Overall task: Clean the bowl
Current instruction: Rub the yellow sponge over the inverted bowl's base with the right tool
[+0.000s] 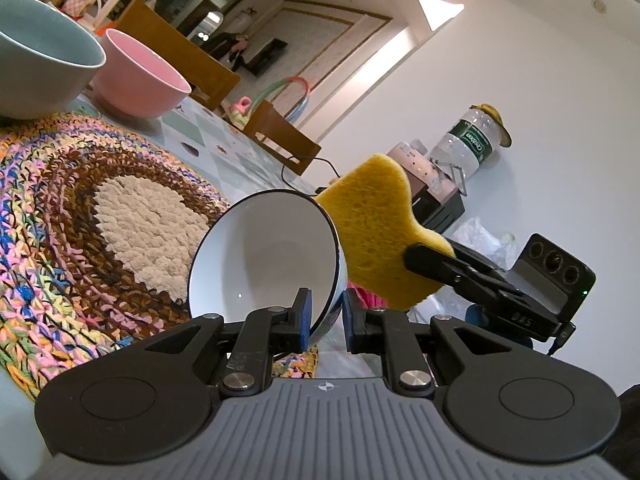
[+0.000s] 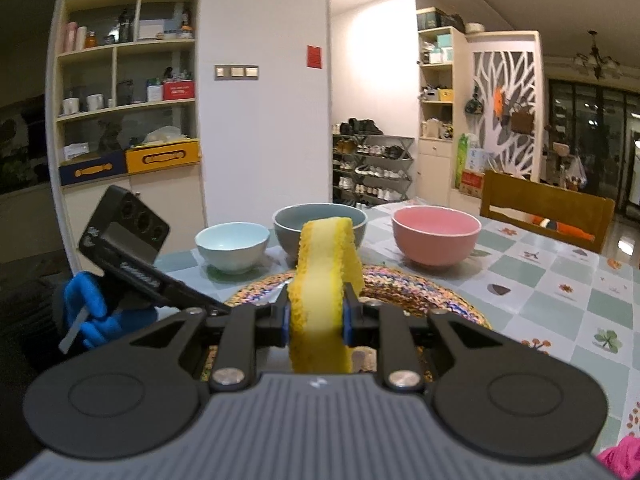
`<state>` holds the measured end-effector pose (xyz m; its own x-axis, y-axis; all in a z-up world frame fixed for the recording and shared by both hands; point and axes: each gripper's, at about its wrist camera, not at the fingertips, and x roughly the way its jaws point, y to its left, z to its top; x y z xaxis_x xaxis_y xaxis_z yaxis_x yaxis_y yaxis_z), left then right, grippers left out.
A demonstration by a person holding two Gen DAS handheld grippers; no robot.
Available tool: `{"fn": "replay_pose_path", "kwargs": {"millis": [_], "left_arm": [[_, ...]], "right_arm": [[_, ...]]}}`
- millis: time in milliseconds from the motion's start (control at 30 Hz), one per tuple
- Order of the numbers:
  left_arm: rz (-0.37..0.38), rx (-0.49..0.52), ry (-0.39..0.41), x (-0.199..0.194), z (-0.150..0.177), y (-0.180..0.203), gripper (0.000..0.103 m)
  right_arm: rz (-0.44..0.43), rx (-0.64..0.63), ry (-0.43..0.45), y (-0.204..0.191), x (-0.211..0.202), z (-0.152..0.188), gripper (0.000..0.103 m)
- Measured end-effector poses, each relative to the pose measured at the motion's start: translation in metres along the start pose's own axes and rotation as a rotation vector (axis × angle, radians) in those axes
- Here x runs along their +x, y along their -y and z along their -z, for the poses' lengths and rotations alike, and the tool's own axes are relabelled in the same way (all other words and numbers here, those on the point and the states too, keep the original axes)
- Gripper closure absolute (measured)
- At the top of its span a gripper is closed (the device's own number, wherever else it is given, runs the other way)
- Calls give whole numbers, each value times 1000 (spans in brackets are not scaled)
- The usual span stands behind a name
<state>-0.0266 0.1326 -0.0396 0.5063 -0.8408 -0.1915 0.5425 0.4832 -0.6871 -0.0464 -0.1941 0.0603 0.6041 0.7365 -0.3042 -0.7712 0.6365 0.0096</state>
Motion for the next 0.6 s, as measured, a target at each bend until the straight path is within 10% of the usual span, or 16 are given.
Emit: {"fn": "replay_pose_path", "kwargs": {"millis": [600], "left_arm": [[-3,-18,-5,-1,-1,-5,83]], "right_arm": [[46,60,-51,45,35,13,80]]}}
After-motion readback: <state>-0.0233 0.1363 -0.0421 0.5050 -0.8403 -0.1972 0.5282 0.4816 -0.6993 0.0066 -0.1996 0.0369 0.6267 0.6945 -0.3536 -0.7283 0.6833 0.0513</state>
